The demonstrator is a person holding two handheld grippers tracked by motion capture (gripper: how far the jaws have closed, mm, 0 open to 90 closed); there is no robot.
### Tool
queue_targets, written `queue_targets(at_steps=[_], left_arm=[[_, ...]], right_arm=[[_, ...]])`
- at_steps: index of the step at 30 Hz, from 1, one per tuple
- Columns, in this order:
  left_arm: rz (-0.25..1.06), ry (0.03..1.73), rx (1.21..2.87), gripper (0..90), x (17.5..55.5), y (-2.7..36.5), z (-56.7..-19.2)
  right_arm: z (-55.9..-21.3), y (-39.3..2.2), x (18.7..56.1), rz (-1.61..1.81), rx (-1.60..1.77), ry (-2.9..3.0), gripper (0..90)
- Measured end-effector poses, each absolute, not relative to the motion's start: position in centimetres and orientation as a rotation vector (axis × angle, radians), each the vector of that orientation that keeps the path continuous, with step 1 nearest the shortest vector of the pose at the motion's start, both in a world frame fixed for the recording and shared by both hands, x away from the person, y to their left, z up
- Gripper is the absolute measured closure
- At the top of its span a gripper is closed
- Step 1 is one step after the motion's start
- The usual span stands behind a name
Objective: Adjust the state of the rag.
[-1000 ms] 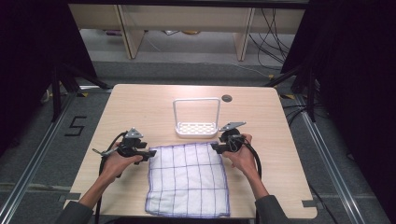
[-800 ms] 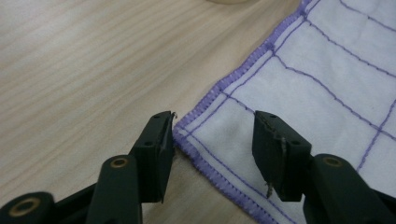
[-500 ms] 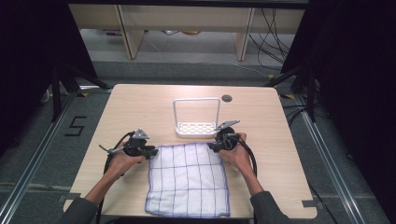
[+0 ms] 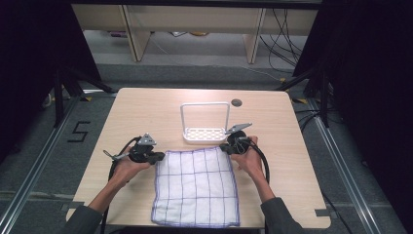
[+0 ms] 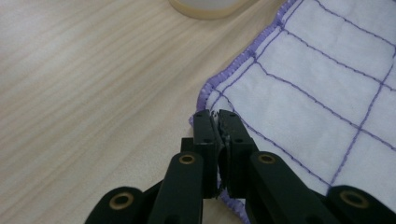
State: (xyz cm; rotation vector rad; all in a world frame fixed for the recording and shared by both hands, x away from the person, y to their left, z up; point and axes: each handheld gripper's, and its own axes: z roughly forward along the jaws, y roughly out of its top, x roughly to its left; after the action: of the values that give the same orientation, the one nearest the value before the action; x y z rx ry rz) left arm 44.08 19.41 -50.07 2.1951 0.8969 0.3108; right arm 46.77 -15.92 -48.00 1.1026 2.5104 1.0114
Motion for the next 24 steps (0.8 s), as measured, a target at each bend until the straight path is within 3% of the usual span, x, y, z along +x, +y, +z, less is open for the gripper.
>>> queue_targets(at_steps=[17, 24], left_arm=[[0.413, 0.835, 2.096, 86.2, 45.0, 19.5, -45.2], [0.394, 0.789, 2.045, 86.1, 42.7, 20.0, -44.7]], right_arm=[[-43.1, -17.1, 46.0, 1.123, 0.982, 2.403, 88.8], [-41.7, -17.7, 43.4, 1.145, 0.908, 2.418, 88.8]])
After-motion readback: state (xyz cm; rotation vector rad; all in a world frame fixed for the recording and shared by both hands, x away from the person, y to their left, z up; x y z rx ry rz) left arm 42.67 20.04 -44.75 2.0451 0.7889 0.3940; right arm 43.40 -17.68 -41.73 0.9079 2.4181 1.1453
